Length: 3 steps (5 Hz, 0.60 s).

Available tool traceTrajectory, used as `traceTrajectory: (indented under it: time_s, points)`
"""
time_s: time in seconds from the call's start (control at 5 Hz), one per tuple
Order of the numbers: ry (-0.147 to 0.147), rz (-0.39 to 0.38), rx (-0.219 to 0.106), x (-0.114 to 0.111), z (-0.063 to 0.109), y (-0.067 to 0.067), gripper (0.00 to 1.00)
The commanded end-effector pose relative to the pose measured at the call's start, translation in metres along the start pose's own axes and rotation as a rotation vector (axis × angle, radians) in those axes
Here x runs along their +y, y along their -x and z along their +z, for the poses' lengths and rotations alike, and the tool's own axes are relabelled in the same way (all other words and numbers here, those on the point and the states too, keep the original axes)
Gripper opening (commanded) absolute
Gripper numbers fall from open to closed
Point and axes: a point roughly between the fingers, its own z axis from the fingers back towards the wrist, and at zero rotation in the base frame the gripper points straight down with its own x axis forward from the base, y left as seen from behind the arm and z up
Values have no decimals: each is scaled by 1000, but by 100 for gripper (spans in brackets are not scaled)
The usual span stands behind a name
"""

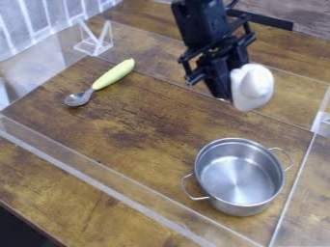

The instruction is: Remove the mushroom from the silver pot and put it on the table

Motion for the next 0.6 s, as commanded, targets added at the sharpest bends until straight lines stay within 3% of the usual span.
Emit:
traceTrajectory:
  time_s: [0.0,0.4]
  points:
    - [97,1,-21,-7,29,6,0]
    - [117,50,-36,-10,30,-6,0]
